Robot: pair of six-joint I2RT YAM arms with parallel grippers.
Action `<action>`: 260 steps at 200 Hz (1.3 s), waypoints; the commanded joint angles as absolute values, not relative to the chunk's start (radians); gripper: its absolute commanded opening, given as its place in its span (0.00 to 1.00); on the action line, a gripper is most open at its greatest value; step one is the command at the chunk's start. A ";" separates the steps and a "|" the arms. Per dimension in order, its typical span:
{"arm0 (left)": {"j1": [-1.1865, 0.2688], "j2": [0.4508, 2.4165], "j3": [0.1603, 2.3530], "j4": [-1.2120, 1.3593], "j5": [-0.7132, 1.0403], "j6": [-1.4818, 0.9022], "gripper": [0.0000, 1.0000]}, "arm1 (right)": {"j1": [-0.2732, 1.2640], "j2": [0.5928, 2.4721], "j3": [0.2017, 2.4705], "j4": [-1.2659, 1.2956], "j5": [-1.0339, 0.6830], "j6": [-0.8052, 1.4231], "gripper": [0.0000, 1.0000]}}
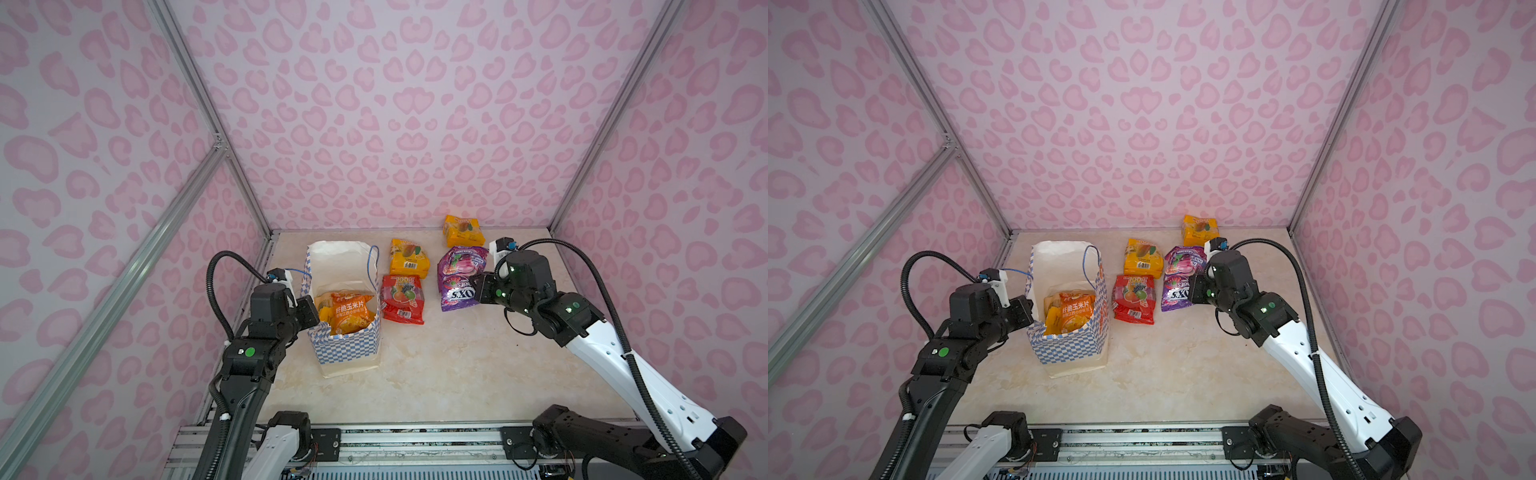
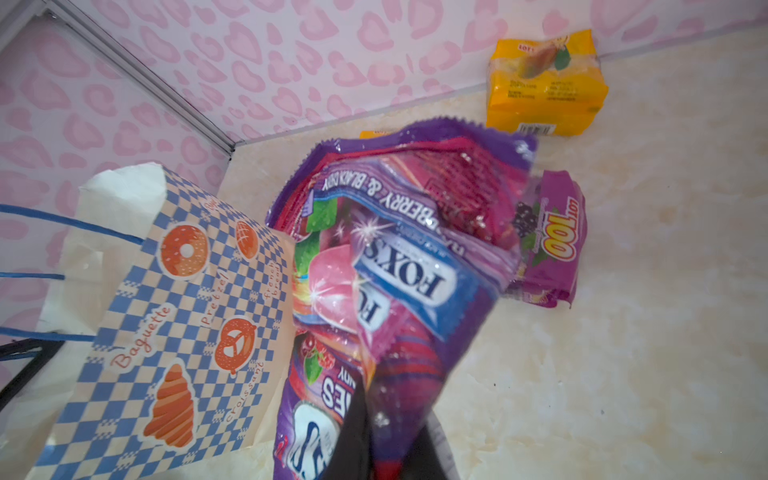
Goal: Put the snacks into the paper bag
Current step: 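Grasp the purple Fox's candy bag with the right gripper and lift, then carry the purple Fox's candy bag with the right gripper over the bag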
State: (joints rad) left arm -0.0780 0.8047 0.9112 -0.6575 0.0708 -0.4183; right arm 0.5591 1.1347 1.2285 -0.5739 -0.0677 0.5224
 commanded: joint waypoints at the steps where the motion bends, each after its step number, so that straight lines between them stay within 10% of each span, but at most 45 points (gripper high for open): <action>1: -0.078 0.801 0.908 -0.651 0.083 -0.415 0.04 | 0.601 1.161 1.316 -0.537 -0.024 0.475 0.00; 260: -0.078 0.722 0.908 -0.637 0.097 -0.414 0.04 | 1.025 2.045 2.434 -0.777 0.060 0.339 0.00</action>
